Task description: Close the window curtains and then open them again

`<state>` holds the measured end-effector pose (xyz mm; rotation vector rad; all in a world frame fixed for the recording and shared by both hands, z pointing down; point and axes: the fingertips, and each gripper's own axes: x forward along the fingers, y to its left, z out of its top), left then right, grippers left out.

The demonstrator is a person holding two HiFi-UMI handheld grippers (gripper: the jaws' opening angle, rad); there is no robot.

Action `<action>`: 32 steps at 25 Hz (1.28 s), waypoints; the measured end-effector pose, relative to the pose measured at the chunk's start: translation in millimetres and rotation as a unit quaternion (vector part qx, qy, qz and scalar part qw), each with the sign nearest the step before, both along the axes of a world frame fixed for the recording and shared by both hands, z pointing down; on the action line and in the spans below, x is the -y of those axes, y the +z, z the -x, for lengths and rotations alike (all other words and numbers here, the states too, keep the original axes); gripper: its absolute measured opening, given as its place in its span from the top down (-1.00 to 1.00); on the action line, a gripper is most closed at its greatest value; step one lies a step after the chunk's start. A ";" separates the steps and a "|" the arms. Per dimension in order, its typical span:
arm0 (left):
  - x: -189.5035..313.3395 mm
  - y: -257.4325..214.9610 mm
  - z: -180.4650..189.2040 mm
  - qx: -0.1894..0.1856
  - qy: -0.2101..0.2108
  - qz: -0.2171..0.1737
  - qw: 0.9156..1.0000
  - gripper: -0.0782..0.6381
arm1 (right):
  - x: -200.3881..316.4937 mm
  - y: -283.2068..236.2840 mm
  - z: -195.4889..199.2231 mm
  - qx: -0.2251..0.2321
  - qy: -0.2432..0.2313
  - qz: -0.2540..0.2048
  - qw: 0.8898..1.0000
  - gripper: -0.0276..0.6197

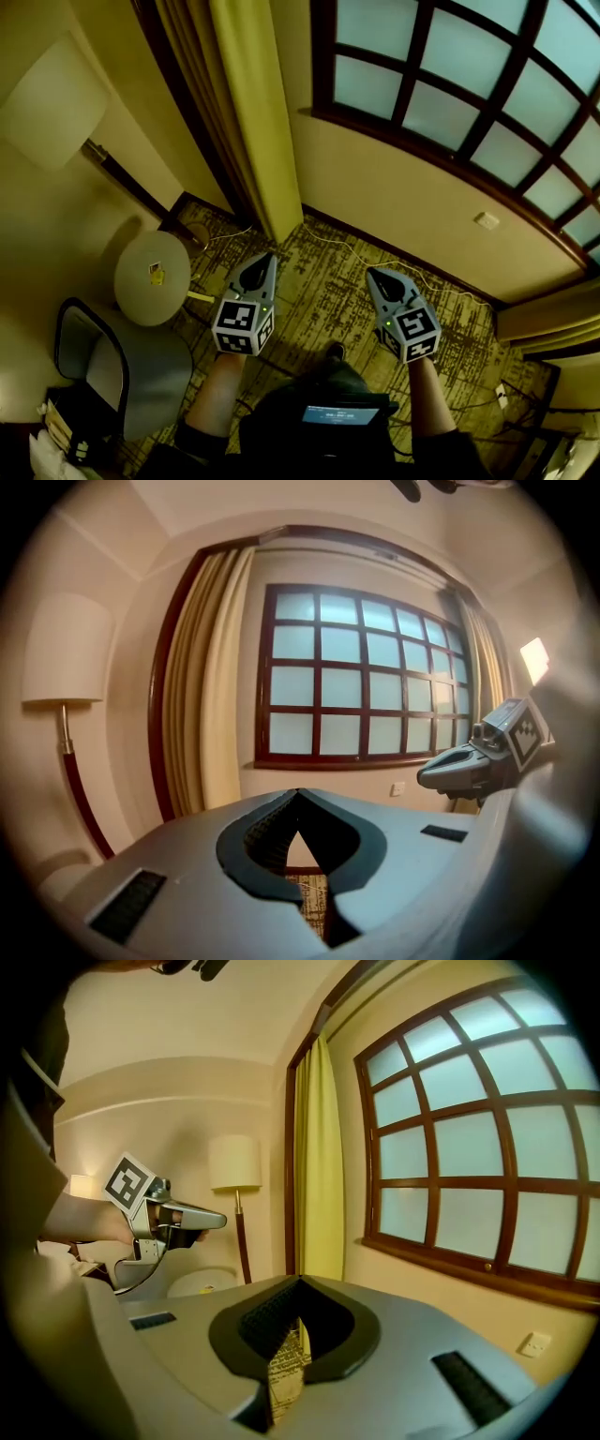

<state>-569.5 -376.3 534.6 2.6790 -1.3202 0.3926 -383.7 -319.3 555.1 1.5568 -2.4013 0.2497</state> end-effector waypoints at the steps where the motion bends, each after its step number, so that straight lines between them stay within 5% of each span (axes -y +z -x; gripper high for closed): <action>1: 5.6 -1.3 -0.5 -0.001 -0.006 0.001 1.000 0.78 | 8.1 0.2 1.9 0.001 -0.010 0.001 1.000 0.87; 16: 100.6 -23.7 -28.9 -0.009 -0.068 -0.012 0.998 0.78 | 126.1 -25.5 3.1 0.032 -0.107 -0.010 0.994 0.87; 32: 275.8 -74.0 15.6 -0.038 -0.074 -0.067 0.994 0.78 | 292.0 -62.5 84.1 -0.002 -0.097 -0.033 0.995 0.87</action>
